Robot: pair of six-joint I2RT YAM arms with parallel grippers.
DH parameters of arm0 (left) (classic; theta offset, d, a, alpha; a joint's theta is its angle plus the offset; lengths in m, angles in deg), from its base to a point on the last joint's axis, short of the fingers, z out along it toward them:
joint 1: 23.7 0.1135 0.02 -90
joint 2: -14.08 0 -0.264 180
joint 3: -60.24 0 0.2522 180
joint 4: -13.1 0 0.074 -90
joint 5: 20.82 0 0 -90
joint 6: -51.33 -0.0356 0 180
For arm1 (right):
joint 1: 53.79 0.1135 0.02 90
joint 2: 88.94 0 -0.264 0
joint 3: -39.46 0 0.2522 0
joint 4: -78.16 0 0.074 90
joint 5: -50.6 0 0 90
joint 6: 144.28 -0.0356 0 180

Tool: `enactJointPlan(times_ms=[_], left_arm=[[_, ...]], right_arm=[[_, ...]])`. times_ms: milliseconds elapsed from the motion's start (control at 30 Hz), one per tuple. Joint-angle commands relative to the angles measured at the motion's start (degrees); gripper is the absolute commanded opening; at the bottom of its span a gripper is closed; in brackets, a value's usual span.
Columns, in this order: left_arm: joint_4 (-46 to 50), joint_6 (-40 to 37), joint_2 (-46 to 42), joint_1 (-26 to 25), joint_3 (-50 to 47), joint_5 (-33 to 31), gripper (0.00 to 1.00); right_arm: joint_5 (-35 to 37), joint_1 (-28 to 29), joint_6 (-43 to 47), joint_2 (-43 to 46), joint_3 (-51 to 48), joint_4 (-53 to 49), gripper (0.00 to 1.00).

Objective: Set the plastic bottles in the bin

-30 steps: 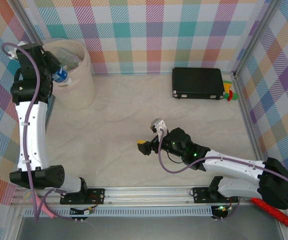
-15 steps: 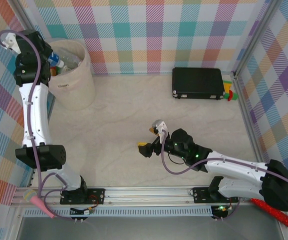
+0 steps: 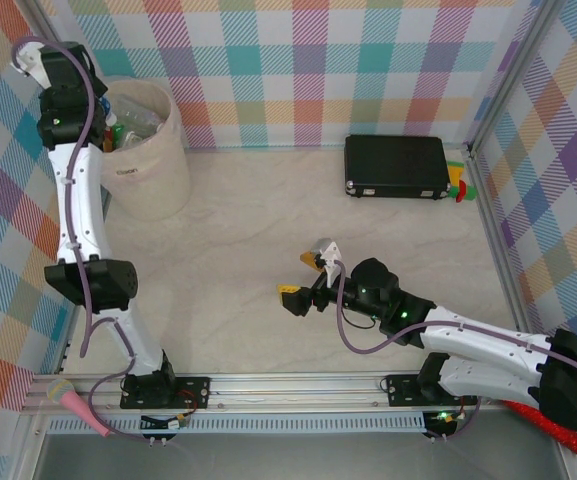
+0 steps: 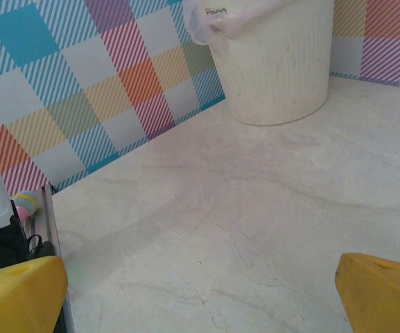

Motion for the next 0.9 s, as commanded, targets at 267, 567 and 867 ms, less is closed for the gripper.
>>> enactJointPlan(times_ms=[267, 567, 867], left_arm=[[6.91, -0.78, 5.24, 0.96, 1.85, 1.08, 0.55], [9.59, -2.71, 6.97, 1.72, 3.19, 1.79, 0.78], [7.05, -3.38, 4.13, 1.76, 3.68, 0.59, 0.85]], right_arm=[[-1.48, 0.08, -1.0, -1.37, 0.78, 0.96, 0.99], [-1.8, 0.11, -1.27, -2.5, 1.23, 0.91, 0.99], [-1.9, 0.06, -1.4, -1.94, 1.21, 0.68, 0.99]])
